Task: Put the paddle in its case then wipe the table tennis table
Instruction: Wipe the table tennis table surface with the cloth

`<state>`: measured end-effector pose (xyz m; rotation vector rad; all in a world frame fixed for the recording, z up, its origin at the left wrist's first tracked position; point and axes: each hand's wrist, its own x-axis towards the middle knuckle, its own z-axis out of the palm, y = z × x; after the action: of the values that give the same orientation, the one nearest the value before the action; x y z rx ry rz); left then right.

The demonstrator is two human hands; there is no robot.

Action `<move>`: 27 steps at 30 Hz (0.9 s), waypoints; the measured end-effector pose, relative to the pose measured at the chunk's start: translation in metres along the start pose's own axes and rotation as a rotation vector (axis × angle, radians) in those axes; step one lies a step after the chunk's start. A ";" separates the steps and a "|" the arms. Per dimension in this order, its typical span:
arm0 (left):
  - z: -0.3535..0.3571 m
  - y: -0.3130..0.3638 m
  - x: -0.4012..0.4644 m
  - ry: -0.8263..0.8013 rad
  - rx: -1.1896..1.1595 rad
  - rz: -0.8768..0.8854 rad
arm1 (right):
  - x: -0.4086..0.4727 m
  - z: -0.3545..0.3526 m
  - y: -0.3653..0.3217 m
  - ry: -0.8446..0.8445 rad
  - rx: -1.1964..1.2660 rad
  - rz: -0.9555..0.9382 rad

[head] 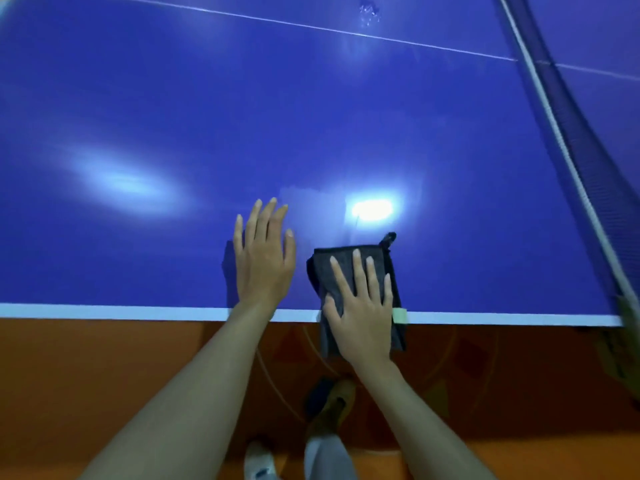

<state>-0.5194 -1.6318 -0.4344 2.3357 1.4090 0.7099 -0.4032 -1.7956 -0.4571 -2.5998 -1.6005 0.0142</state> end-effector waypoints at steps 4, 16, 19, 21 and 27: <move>-0.026 -0.043 -0.009 -0.031 0.168 0.001 | -0.022 -0.003 -0.012 -0.014 -0.014 0.031; -0.028 -0.072 -0.010 -0.107 0.297 0.001 | 0.179 0.003 -0.019 0.081 0.004 0.056; -0.027 -0.072 -0.008 -0.134 0.319 -0.015 | 0.241 0.005 -0.026 0.099 0.031 0.052; -0.026 -0.073 -0.008 -0.152 0.320 -0.032 | 0.279 0.008 -0.031 0.104 0.046 0.059; -0.023 -0.077 -0.006 -0.195 0.323 -0.039 | 0.333 0.017 -0.045 0.093 0.066 0.085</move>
<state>-0.5903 -1.6011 -0.4558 2.5244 1.5699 0.2467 -0.2938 -1.4772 -0.4579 -2.5760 -1.4346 -0.0461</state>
